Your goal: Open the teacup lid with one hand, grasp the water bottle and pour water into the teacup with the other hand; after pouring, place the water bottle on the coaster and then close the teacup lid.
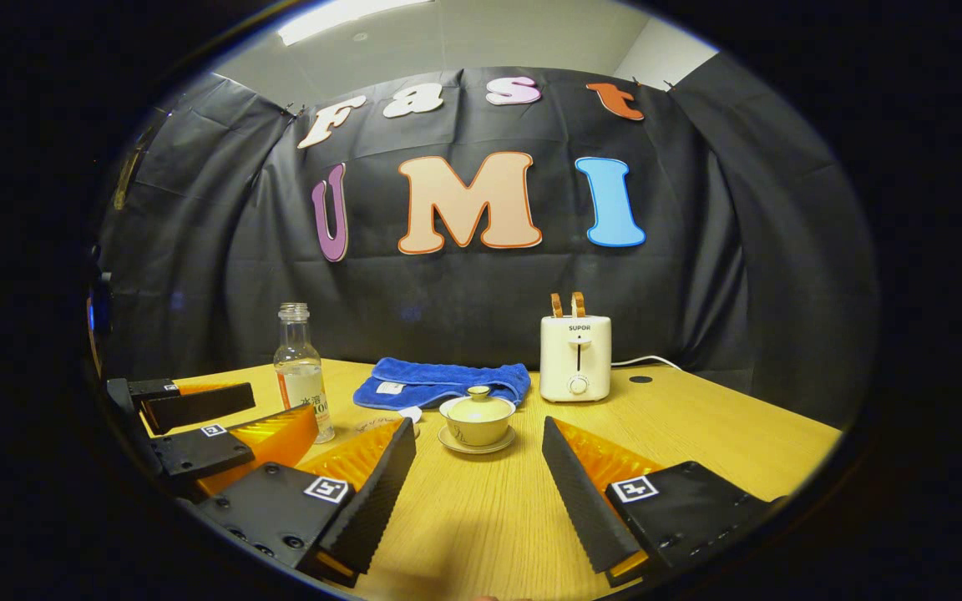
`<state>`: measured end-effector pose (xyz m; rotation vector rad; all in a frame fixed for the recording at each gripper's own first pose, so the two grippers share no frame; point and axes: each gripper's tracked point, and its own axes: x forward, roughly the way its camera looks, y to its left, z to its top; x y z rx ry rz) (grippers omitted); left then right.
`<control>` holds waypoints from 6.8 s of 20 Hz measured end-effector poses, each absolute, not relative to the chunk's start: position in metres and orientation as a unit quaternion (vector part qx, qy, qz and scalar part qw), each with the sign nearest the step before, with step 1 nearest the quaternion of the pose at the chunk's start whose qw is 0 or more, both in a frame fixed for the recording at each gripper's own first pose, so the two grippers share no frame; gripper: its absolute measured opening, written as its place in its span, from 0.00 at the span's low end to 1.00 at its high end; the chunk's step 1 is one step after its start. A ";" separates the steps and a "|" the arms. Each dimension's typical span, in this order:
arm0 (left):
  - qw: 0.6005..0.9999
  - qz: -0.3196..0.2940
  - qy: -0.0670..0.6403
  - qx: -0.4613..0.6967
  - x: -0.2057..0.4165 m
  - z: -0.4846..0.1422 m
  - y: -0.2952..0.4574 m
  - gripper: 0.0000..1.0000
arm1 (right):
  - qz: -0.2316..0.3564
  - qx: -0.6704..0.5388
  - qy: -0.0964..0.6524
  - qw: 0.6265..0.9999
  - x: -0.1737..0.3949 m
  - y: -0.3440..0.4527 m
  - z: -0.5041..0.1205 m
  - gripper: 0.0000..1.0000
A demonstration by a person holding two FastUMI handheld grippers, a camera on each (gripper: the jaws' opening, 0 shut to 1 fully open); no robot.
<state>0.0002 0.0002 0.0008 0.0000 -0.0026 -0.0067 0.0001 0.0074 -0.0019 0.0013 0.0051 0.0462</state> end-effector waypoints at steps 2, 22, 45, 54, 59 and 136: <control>1.000 -0.004 -0.002 0.000 0.000 0.001 0.000 0.95 | 0.023 0.001 0.003 1.000 0.000 0.007 -0.002 0.97; 1.000 -0.008 -0.002 -0.002 0.000 0.000 -0.001 0.95 | -0.005 -0.001 0.007 1.000 0.087 -0.002 -0.007 0.96; 1.000 -0.008 -0.001 -0.002 0.001 0.000 -0.001 0.95 | 0.057 -0.016 0.085 0.995 0.210 0.026 -0.032 0.65; 1.000 -0.008 -0.001 -0.002 0.001 -0.001 -0.001 0.96 | 0.064 -0.022 0.075 0.995 0.212 0.031 -0.029 0.36; 1.000 -0.008 -0.001 -0.003 0.001 -0.002 -0.001 0.96 | 0.069 -0.013 0.080 0.994 0.212 0.031 -0.032 0.31; 0.954 0.015 0.062 0.294 0.176 -0.022 0.056 0.71 | 0.075 0.002 0.009 0.997 0.030 -0.056 0.002 0.31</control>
